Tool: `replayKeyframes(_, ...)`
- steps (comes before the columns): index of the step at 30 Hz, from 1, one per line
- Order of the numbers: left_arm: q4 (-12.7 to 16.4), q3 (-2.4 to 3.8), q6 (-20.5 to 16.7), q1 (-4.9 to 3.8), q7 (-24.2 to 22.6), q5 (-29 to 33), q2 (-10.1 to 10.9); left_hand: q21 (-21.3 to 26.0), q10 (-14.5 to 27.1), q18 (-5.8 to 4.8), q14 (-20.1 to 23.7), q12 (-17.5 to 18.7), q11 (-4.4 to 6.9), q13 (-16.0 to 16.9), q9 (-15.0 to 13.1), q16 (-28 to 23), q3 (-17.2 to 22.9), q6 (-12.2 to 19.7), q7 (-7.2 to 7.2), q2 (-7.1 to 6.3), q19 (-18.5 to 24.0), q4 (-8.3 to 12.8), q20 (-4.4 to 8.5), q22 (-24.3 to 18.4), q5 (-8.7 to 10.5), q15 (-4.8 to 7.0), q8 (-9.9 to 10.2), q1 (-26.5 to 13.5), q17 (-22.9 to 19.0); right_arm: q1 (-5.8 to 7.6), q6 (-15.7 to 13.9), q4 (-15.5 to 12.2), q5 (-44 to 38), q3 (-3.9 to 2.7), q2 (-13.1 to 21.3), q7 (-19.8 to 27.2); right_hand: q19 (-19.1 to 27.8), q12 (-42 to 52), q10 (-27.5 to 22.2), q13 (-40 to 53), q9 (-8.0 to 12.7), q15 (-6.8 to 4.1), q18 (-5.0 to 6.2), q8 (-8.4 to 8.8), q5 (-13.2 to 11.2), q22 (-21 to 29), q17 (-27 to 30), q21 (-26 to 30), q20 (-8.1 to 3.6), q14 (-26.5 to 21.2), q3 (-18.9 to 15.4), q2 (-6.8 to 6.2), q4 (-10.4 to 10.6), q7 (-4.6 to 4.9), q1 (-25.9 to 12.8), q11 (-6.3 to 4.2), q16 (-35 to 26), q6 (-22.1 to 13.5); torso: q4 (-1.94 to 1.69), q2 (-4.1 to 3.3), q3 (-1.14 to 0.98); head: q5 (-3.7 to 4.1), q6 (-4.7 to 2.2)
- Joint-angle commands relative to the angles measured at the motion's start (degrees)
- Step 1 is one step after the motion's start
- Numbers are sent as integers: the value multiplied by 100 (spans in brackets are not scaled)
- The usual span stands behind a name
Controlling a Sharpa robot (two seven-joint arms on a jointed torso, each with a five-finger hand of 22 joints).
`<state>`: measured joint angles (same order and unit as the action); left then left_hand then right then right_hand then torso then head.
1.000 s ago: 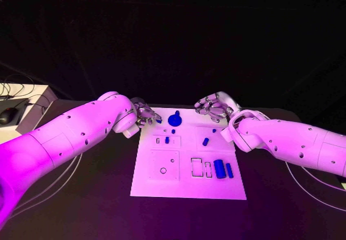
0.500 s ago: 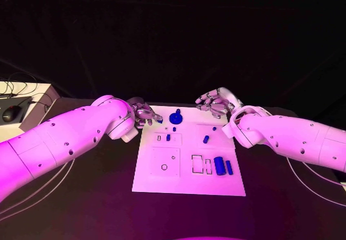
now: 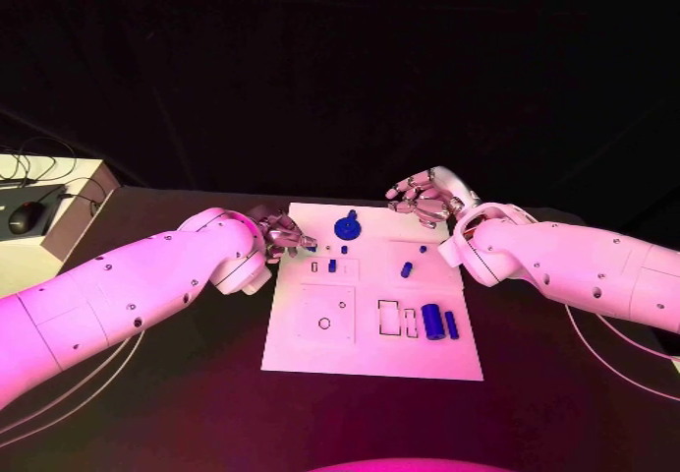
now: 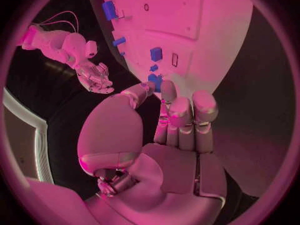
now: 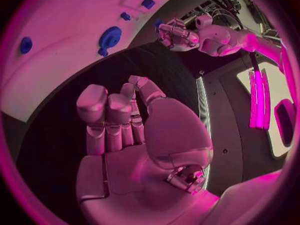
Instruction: Assemble the parts on the task board
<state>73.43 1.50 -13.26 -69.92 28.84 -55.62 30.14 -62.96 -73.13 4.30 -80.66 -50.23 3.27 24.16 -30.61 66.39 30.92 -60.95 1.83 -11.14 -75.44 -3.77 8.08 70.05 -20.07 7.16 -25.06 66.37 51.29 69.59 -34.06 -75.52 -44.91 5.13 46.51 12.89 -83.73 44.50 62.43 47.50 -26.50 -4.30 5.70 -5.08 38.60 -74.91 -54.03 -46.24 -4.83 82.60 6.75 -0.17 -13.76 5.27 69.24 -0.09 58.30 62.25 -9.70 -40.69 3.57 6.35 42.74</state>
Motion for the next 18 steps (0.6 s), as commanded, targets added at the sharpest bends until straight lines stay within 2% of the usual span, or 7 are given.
replayKeyframes(1,18,-20,-156,36,-18,-102,-12,-37,-279,-50,5,-38,228,-6,-1375,8,464,-403,-343,7,-7,444,28,7,-35,54,-12,47,-8,-8,66,-5,-55,-3,3,44,-348,-10,-45,-10,-5,4,22,23,25,-598,-7,-5,-26,3,31,-19,-10,43,7,-12,2,-1,8,-10,-3,1,9)
replayKeyframes(7,-13,-66,0,73,74,-83,-42,-44,-294,-58,7,-41,232,-24,-1403,18,463,-416,-348,16,-12,468,37,13,-43,59,-7,31,-25,-11,65,-9,-54,-3,9,44,-348,-10,-45,-10,-5,4,22,23,25,-598,-7,-5,-26,3,31,-19,-10,43,7,-12,2,-1,7,-17,-8,-1,26)
replayKeyframes(18,-84,-93,424,84,259,-53,-111,-26,-343,-87,16,-44,250,-99,-1446,34,335,-472,-378,76,0,470,60,5,-34,72,8,12,-67,-13,66,-15,-49,-3,16,47,-348,-10,-45,-10,-5,4,22,23,25,-598,-7,-5,-26,3,31,-19,-10,43,7,-12,2,-1,8,-16,-9,-2,43)
